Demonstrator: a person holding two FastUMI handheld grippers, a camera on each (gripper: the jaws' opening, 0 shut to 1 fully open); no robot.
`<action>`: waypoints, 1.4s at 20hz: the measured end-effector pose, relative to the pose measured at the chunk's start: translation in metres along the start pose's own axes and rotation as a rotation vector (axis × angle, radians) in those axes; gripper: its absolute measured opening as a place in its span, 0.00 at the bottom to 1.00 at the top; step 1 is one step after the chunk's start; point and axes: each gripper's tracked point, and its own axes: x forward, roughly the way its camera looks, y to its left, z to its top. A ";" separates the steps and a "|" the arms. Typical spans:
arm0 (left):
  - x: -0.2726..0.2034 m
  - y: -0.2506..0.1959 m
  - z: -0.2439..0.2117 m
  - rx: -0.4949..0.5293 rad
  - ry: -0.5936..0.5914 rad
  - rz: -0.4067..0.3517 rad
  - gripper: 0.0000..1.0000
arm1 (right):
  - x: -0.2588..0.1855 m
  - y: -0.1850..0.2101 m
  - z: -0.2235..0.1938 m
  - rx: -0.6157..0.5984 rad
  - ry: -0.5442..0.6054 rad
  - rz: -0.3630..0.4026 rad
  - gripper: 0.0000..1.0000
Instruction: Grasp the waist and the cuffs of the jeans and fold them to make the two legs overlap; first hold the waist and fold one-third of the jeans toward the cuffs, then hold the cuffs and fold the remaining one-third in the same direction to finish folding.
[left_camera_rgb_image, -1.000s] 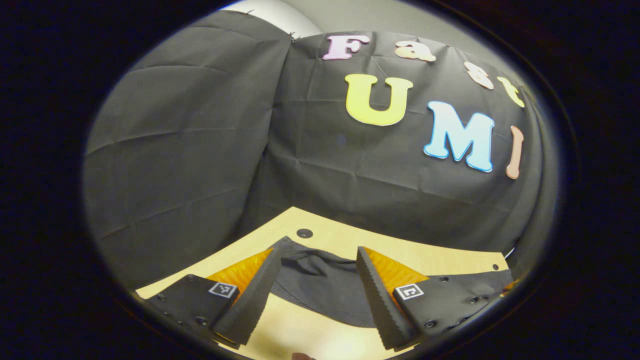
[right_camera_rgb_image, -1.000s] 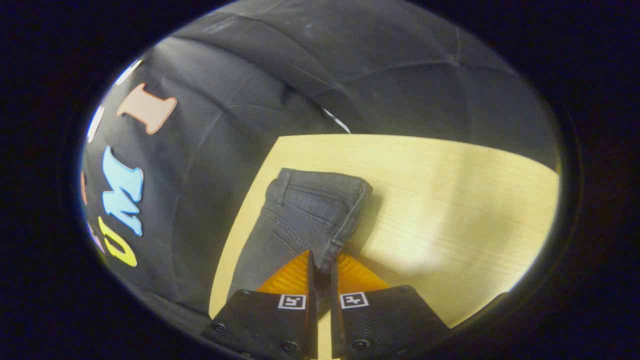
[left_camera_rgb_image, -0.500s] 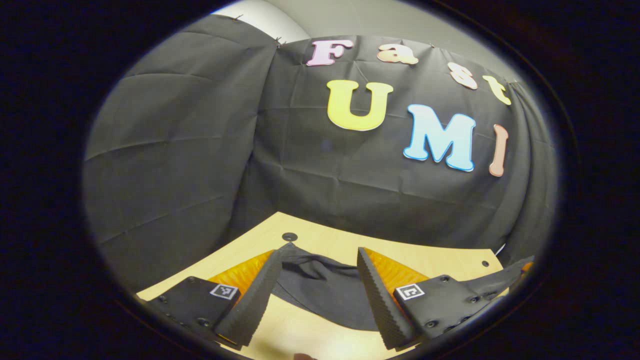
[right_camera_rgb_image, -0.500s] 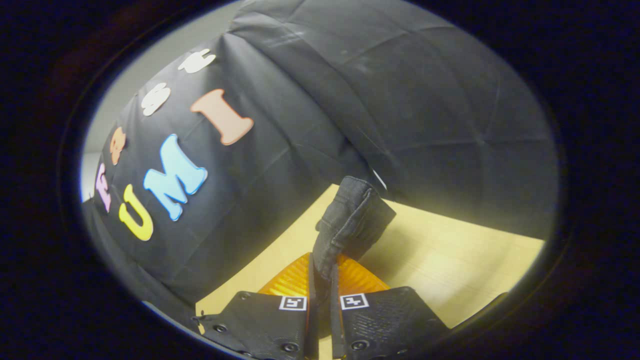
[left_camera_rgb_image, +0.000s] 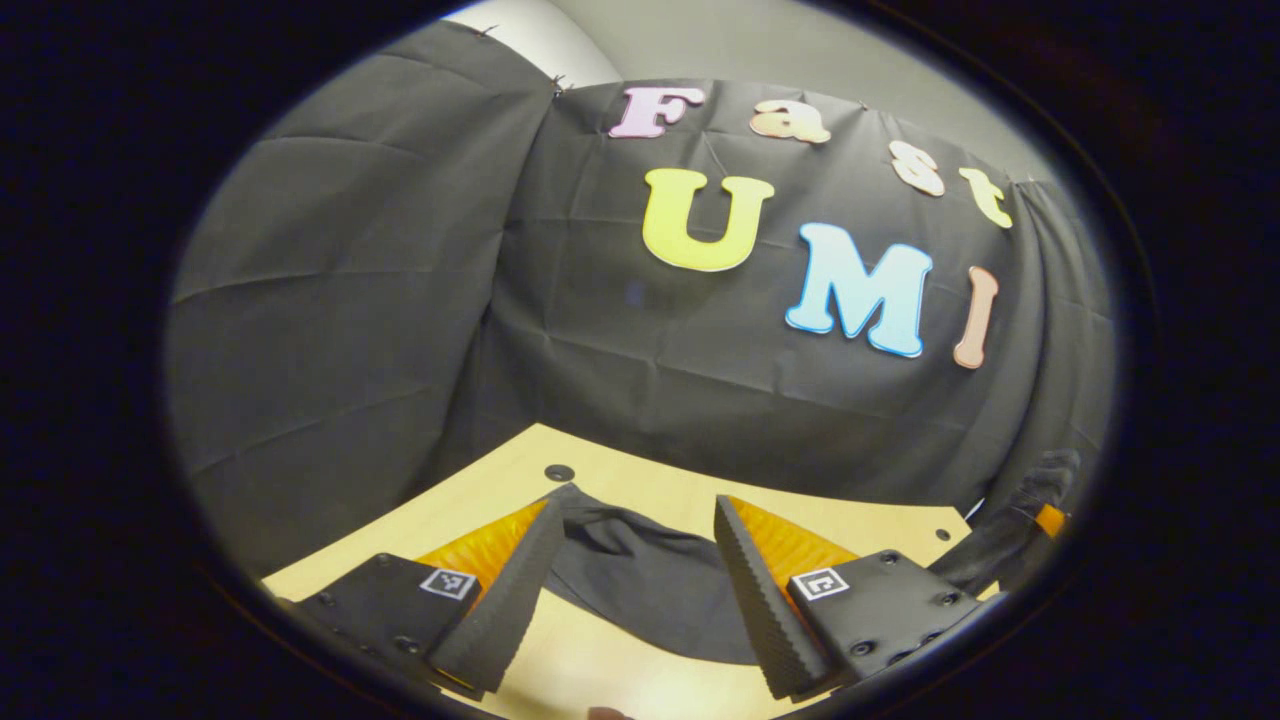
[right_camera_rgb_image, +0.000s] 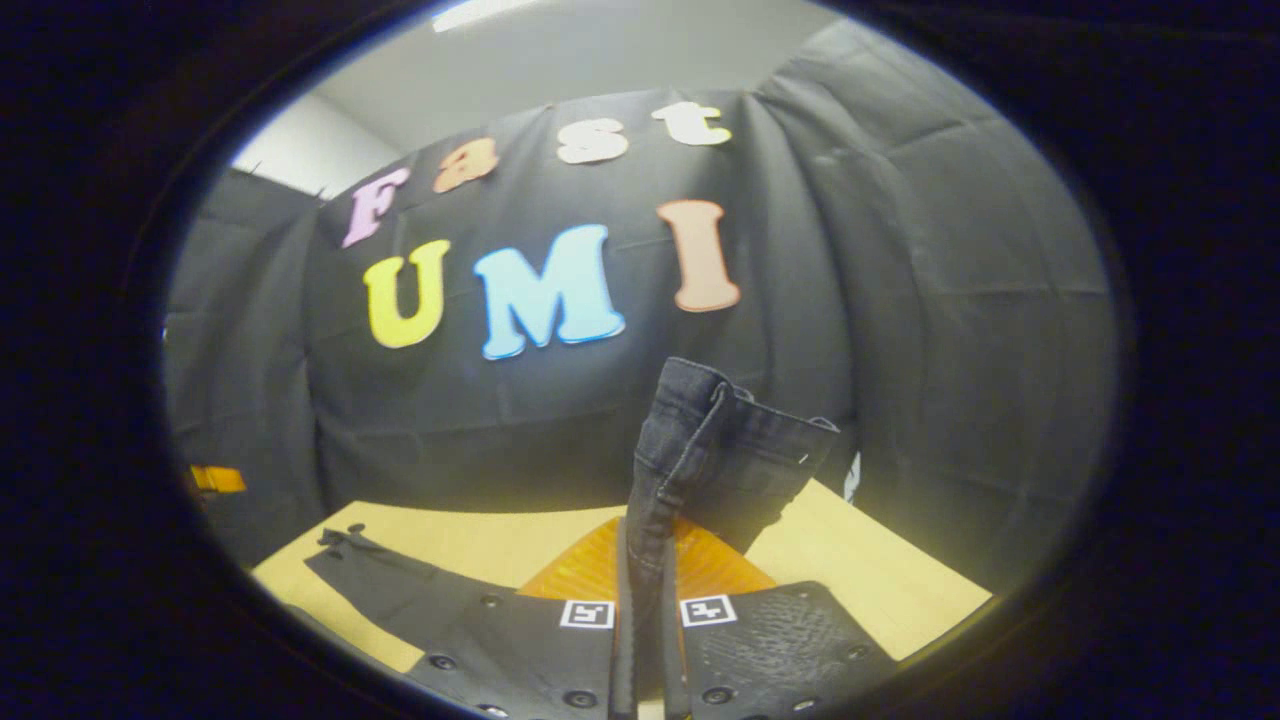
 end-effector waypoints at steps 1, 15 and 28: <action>-0.003 0.002 -0.001 -0.002 -0.002 -0.006 0.99 | -0.003 0.014 -0.002 -0.035 0.007 0.025 0.08; -0.023 0.034 -0.054 -0.090 0.069 0.047 0.98 | 0.027 0.184 -0.164 -0.137 0.264 0.455 0.11; 0.006 0.072 -0.102 -0.379 0.222 0.104 1.00 | 0.006 0.172 -0.142 -0.116 0.346 0.499 0.79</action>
